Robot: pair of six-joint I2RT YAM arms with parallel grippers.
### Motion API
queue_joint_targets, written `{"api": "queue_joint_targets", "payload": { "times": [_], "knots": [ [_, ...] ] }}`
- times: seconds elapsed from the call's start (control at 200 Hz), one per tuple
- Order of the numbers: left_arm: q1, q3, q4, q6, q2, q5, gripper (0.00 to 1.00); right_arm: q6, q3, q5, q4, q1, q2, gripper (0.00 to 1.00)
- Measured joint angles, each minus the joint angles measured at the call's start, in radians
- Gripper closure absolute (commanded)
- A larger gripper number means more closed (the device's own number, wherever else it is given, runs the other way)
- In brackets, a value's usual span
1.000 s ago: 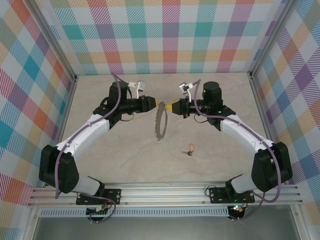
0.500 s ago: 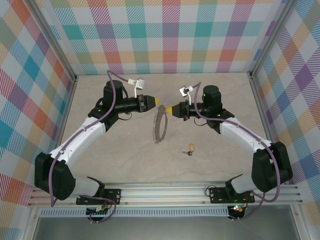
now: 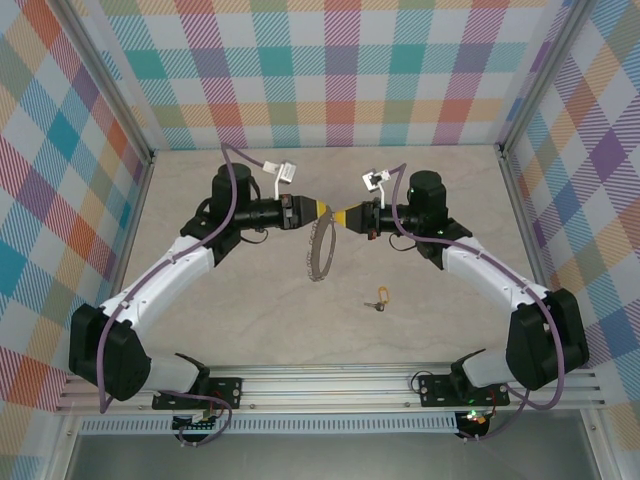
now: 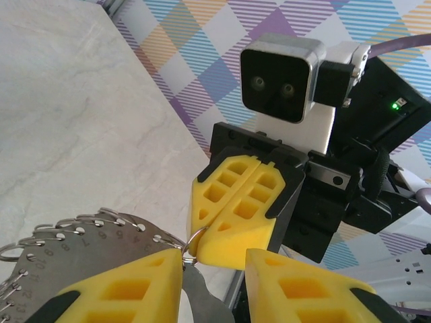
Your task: Put the keys on the keyring
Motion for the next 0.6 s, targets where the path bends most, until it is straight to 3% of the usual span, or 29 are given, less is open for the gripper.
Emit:
{"api": "queue_joint_targets", "payload": {
  "times": [0.6],
  "knots": [
    [-0.034, -0.001, 0.0, 0.008, 0.032, 0.003, 0.69, 0.034, 0.0, 0.002, 0.014, 0.0, 0.0, 1.0]
  ]
}}
